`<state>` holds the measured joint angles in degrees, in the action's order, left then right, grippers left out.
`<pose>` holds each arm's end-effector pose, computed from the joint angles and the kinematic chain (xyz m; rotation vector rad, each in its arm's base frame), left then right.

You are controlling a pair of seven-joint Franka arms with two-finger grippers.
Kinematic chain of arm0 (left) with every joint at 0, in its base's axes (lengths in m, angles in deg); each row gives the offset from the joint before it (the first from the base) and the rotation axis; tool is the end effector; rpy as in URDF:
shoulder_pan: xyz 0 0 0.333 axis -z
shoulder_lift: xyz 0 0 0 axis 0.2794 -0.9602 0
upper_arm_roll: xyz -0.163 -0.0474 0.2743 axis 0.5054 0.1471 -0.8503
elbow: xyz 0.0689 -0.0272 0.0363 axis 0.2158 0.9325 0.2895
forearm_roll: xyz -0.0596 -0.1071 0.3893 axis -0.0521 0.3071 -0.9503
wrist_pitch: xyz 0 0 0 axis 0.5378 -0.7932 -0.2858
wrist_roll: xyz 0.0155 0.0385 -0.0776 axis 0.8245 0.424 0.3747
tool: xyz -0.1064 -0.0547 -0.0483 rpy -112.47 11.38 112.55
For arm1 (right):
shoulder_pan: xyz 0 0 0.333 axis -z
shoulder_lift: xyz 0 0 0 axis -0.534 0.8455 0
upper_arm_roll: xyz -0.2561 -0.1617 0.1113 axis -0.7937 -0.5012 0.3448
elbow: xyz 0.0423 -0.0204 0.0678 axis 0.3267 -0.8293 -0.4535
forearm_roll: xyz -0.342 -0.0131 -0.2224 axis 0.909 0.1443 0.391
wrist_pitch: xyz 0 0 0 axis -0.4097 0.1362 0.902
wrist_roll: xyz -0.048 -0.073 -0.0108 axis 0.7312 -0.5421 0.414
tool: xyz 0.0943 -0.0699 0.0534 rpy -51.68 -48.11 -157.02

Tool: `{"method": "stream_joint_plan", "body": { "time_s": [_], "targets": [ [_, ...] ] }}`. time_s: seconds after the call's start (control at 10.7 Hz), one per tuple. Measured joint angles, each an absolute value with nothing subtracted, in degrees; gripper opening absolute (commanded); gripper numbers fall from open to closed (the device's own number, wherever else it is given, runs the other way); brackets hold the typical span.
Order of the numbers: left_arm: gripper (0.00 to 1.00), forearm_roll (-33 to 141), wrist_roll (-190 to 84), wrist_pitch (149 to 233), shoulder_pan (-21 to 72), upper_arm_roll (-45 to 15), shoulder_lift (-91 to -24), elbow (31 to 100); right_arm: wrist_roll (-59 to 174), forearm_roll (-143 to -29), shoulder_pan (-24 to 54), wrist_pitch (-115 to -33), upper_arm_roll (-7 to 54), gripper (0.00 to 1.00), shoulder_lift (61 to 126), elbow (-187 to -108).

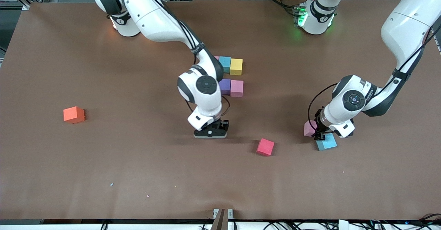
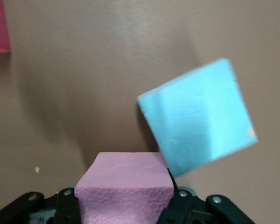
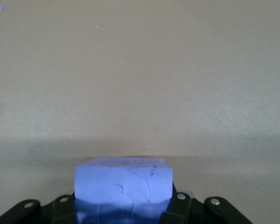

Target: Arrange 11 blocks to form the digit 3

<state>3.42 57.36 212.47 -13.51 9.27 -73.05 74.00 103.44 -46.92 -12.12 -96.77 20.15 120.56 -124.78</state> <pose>0.6371 -0.1160 0.1809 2.3457 2.0010 0.0832 0.6218 0.4791 0.1974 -3.0959 -0.0034 -0.3908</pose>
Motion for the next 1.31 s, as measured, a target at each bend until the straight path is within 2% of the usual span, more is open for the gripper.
{"method": "stream_joint_plan", "body": {
  "time_s": [0.47, 0.75, 0.84, 1.31],
  "targets": [
    [0.04, 8.8, 61.6, 205.4, -3.8, 9.7, -73.0, 66.1, 99.9, -46.9, -12.6, -99.8, 20.4, 0.09, 113.8, -135.6],
    [0.04, 8.8, 66.3, 204.0, 0.1, 9.7, -73.0, 64.9, 99.9, -46.9, -13.8, -112.2, 20.6, 0.08, 113.1, -143.5],
    [0.04, 8.9, 67.6, 203.5, 1.3, 9.7, -73.0, 64.5, 99.9, -46.9, -14.2, -114.0, 20.7, 0.08, 112.9, -145.3],
    [0.04, 10.0, 69.9, 203.1, 4.9, 9.7, -73.0, 62.7, 100.0, -46.9, -16.8, -111.9, 20.8, 0.08, 110.2, -147.4]
  ]
}}
